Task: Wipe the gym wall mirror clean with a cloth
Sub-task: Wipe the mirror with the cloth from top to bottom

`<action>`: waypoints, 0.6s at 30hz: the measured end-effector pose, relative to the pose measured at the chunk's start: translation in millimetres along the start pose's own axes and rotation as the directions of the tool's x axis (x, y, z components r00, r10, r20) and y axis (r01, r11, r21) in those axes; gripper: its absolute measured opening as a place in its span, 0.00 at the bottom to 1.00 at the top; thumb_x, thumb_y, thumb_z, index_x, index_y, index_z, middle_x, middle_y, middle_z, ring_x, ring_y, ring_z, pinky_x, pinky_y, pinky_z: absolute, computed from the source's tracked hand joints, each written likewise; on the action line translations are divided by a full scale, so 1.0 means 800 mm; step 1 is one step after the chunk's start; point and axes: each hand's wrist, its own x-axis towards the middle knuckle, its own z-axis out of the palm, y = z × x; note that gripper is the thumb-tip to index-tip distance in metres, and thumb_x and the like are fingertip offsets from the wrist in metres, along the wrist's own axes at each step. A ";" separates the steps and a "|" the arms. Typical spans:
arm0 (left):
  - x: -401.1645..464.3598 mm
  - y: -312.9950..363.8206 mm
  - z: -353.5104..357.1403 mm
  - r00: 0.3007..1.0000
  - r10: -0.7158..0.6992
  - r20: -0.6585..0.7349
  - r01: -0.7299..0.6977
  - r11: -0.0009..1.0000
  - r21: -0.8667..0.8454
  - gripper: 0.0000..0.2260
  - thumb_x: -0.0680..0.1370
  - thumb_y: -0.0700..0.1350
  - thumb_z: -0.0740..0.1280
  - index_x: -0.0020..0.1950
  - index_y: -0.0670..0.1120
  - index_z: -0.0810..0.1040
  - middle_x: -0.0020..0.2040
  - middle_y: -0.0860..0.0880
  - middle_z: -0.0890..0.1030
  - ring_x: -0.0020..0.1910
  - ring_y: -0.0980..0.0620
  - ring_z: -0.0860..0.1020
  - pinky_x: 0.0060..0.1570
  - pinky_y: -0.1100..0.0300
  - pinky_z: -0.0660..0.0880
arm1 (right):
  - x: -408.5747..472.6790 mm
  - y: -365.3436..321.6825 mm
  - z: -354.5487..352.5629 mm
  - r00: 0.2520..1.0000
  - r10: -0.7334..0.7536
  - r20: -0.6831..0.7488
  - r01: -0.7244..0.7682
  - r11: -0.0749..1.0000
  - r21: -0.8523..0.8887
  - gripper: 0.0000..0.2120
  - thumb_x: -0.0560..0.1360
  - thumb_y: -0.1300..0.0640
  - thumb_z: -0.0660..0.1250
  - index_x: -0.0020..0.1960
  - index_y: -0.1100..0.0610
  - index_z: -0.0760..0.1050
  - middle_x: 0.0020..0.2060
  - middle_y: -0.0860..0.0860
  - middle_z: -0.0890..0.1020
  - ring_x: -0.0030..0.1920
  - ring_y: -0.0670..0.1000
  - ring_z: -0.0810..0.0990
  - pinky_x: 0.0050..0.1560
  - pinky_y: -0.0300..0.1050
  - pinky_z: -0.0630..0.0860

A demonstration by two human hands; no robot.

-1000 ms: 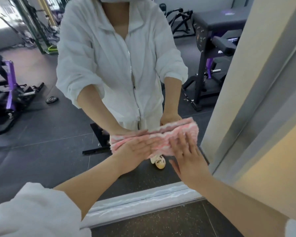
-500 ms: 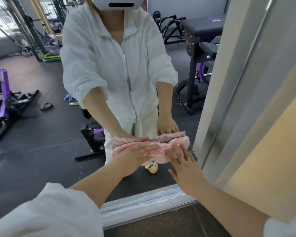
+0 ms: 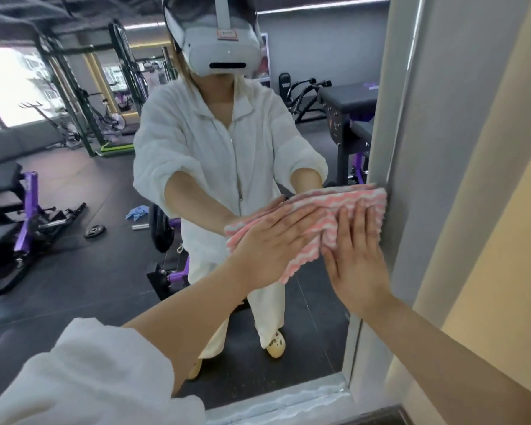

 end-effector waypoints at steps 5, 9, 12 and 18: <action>0.010 0.005 0.012 0.996 0.042 0.073 -0.049 0.994 0.096 0.27 0.77 0.47 0.46 0.75 0.41 0.56 0.75 0.48 0.58 0.74 0.47 0.55 0.75 0.52 0.41 | 0.011 0.026 0.002 0.997 -0.069 -0.020 0.068 0.996 -0.056 0.31 0.83 0.44 0.39 0.75 0.68 0.50 0.72 0.71 0.58 0.73 0.70 0.56 0.75 0.55 0.44; 0.009 0.016 0.025 0.987 0.139 0.082 -0.147 0.984 0.101 0.25 0.76 0.47 0.45 0.72 0.46 0.61 0.74 0.49 0.57 0.74 0.49 0.55 0.74 0.53 0.43 | -0.011 0.038 0.021 0.997 -0.072 -0.032 0.070 0.995 -0.064 0.31 0.83 0.46 0.40 0.77 0.67 0.44 0.72 0.70 0.58 0.73 0.67 0.55 0.76 0.56 0.46; 0.002 0.028 0.037 0.972 0.195 0.133 -0.214 0.966 0.142 0.25 0.77 0.49 0.44 0.75 0.47 0.56 0.75 0.48 0.50 0.76 0.50 0.47 0.74 0.50 0.37 | -0.027 0.041 0.029 0.998 -0.005 0.064 0.010 0.997 -0.072 0.31 0.83 0.46 0.38 0.75 0.69 0.50 0.72 0.69 0.58 0.72 0.69 0.59 0.75 0.59 0.55; -0.006 0.048 0.052 0.958 0.179 0.225 -0.226 0.953 0.203 0.31 0.79 0.49 0.42 0.72 0.34 0.29 0.73 0.37 0.32 0.72 0.39 0.31 0.69 0.44 0.27 | -0.048 0.042 0.053 0.967 0.085 0.239 -0.054 0.990 -0.133 0.32 0.82 0.47 0.40 0.74 0.71 0.57 0.73 0.71 0.54 0.75 0.69 0.53 0.76 0.58 0.47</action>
